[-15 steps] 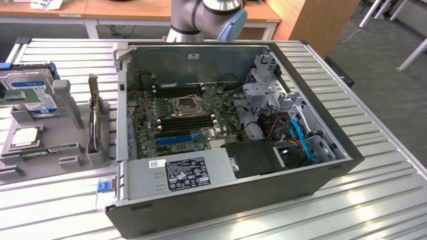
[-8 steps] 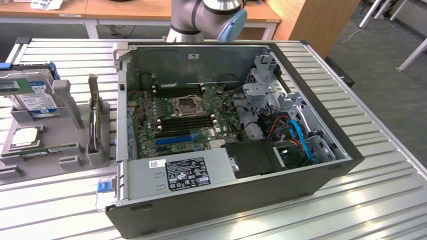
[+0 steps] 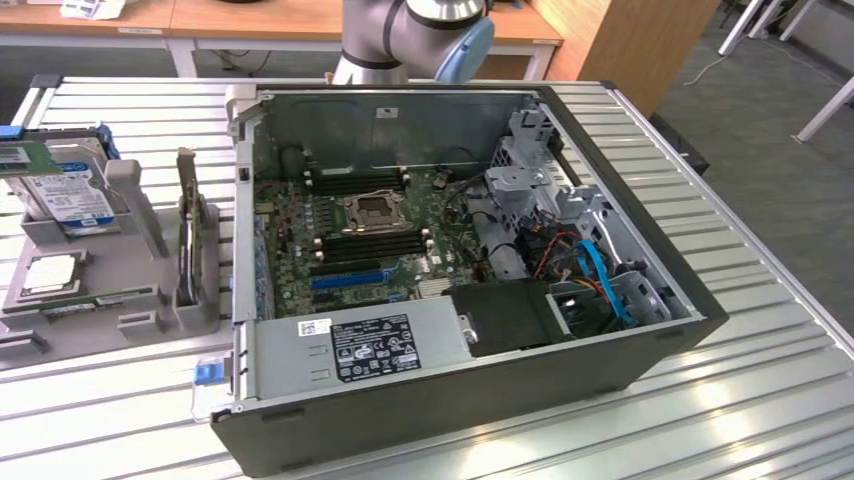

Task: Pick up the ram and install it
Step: 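Pick up the ram and move it above insertion slot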

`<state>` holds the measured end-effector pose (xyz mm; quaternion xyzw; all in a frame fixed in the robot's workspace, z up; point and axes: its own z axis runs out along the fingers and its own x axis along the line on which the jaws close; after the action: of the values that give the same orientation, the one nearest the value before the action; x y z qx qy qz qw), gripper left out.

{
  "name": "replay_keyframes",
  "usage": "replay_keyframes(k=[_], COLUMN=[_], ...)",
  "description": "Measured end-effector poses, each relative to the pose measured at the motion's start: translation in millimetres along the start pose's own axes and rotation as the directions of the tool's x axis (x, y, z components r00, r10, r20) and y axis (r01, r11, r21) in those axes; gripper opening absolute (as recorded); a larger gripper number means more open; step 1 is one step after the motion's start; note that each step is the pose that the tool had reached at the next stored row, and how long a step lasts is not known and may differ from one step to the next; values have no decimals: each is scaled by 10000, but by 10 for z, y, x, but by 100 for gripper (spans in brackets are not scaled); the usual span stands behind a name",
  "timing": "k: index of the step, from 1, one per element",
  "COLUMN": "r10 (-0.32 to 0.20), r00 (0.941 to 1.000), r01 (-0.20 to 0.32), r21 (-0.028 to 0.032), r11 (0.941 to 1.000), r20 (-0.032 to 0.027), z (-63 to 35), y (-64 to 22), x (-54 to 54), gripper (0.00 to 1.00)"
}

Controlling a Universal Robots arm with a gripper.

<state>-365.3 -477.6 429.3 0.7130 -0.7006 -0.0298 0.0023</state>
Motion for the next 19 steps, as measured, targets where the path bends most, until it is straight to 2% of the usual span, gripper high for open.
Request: replay_keyframes(k=[7,14,17,19], r10=[-1,0,-3,-5], r00=[10000,10000,10000,10000], r01=[1,0,3,5], r21=[-3,-2,-6,-6], r11=[10000,10000,10000,10000], r20=[-2,-2,-1,-2], z=[-3,-9,-25,-27], y=[-21,-153,-504,-568], x=[1,2,8,9], gripper=[12,12,12,12])
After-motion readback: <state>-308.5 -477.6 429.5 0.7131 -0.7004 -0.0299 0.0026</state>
